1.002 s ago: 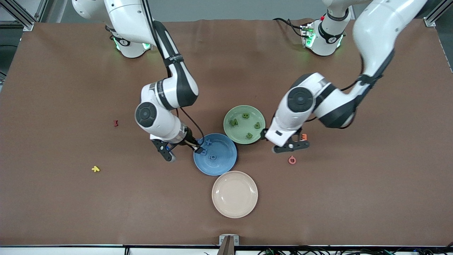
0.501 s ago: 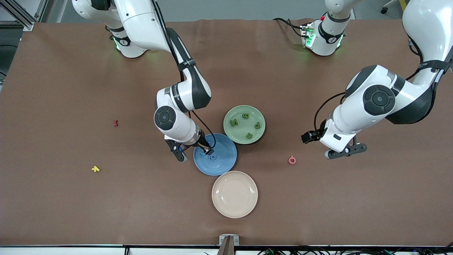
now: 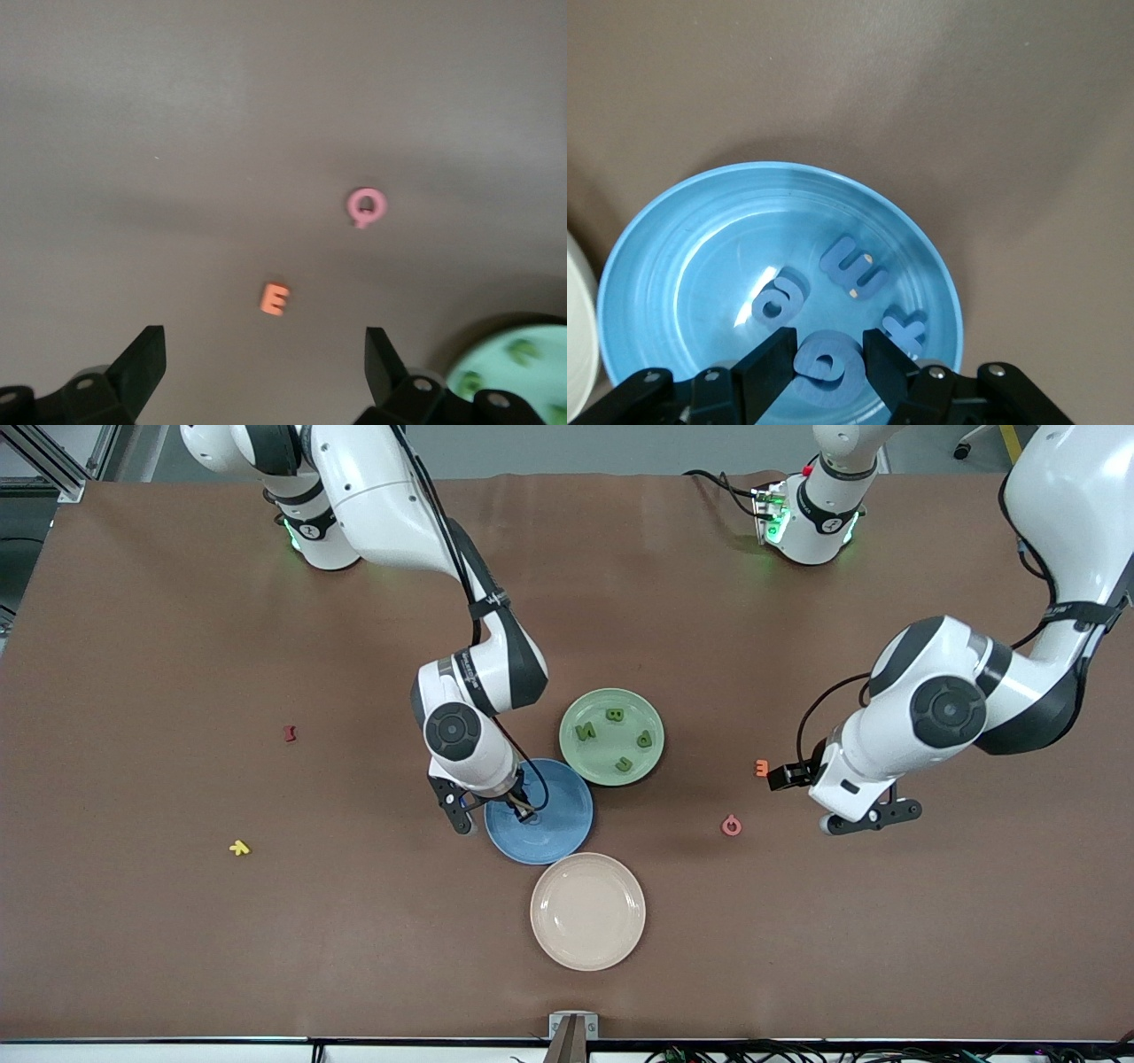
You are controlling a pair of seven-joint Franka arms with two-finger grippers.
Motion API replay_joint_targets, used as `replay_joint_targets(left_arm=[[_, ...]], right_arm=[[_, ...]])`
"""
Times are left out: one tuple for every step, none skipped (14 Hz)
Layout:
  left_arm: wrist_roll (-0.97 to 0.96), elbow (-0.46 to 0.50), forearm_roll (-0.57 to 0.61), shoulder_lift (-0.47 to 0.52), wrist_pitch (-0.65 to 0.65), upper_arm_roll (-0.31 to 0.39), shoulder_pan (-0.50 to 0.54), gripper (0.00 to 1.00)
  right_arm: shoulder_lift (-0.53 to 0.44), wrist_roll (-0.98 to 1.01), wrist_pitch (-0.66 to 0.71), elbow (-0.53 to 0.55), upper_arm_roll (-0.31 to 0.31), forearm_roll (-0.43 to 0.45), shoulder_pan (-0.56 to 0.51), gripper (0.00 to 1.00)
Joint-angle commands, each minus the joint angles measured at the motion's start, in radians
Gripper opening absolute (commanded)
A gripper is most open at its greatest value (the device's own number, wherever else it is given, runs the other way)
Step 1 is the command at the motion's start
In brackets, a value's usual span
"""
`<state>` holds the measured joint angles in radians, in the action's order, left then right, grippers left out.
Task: Sort letters by color into matching plates
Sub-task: 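Release the blue G onto the blue plate while the left gripper withdraws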
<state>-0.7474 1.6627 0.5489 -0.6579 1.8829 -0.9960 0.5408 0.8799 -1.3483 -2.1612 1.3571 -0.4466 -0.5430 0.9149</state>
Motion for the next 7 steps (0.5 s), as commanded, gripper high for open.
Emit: replay_joint_targets(left_arm=[[0.12,-0.035,-0.032,0.018,-0.008,0.156,-0.12,0.99],[0.161,-0.035,-0.071,0.032,-0.008,0.218,-0.16,0.99],[0.23,-0.037,-0.133,0.071,-0.008,0.308,-0.217,0.99],[0.319,-0.035,-0.227,0.122,-0.008,0.433,-0.293,0.99],[0.424,-0.034,-0.338,0.177,-0.008,0.574,-0.376,0.99],[0.532,-0.02,-0.444,0.228,-0.008,0.691,-0.437,0.99],[0.598,0.005,-0.499,0.272,-0.017,0.761,-0.474,0.99]], right_arm=[[0.04,-0.061,0.032,-0.059,-0.004,0.026,0.001,0.0],[0.053,-0.075,0.032,-0.067,-0.004,0.034,0.002,0.0],[0.063,-0.08,0.037,-0.082,-0.003,0.056,0.002,0.0],[0.071,-0.089,0.047,-0.095,-0.003,0.06,-0.001,0.0],[0.076,-0.092,0.058,-0.104,-0.003,0.058,-0.005,0.0],[0.076,-0.092,0.063,-0.107,-0.003,0.06,-0.007,0.01],[0.076,-0.092,0.061,-0.115,-0.003,0.058,-0.008,0.02]])
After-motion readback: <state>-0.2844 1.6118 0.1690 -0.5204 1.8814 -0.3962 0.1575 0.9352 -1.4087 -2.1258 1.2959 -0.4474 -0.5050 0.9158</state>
